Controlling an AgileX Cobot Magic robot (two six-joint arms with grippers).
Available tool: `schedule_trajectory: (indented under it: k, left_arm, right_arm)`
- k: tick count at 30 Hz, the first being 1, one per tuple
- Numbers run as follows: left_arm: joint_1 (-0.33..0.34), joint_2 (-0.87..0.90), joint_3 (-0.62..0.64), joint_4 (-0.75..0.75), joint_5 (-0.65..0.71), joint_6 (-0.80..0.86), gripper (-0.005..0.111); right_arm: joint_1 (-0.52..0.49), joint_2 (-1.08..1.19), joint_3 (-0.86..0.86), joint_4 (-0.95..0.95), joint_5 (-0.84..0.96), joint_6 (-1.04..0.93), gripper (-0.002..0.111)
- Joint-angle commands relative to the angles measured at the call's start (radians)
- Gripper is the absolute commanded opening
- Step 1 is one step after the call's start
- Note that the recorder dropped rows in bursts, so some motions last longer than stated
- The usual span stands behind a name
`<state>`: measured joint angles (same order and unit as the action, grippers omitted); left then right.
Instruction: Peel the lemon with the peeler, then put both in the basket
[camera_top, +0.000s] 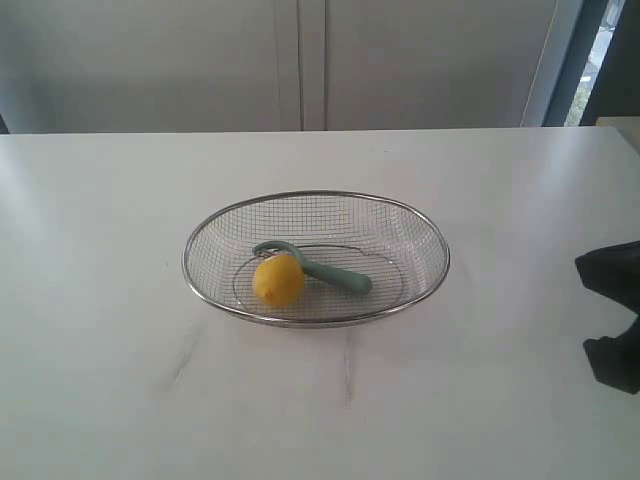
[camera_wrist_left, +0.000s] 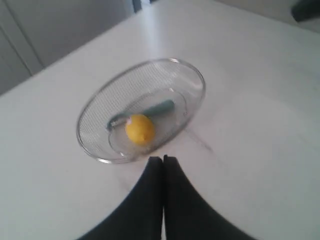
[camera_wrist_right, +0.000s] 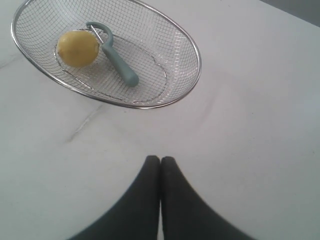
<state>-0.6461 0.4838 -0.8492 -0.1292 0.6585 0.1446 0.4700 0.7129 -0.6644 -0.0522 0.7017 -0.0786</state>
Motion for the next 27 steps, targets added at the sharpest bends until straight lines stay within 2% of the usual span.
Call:
schedule_trajectory:
  k: [1,3,7,18,21,23,27]
  left_arm:
    - [0.019,-0.007,0.194,0.013,-0.412,-0.007,0.000]
    - [0.019,-0.007,0.292,0.013,-0.603,-0.009,0.000]
    - [0.019,-0.007,0.445,-0.030,-0.868,-0.018,0.000]
    - [0.042,-0.007,0.804,-0.052,-1.298,-0.042,0.000]
    - [0.078,-0.007,0.849,-0.052,-1.363,-0.057,0.000]
    - [0.115,-0.015,0.849,-0.052,-1.268,-0.057,0.000]
    - [0.191,-0.051,0.849,-0.048,-1.175,-0.057,0.000]
  right_arm:
    - [-0.003,-0.004,0.002,-0.004,-0.011,0.004,0.000]
    - [-0.003,-0.004,0.002,-0.004,-0.011,0.004,0.000]
    - [-0.003,-0.004,0.002,-0.004,-0.011,0.004,0.000]
    - [-0.003,-0.004,0.002,-0.004,-0.011,0.004,0.000]
    - [-0.003,-0.004,0.002,-0.004,-0.011,0.004,0.000]
    - [-0.003,-0.004,0.002,-0.004,-0.011,0.004,0.000]
    - [-0.003,-0.004,0.002,-0.004,-0.011,0.004,0.000]
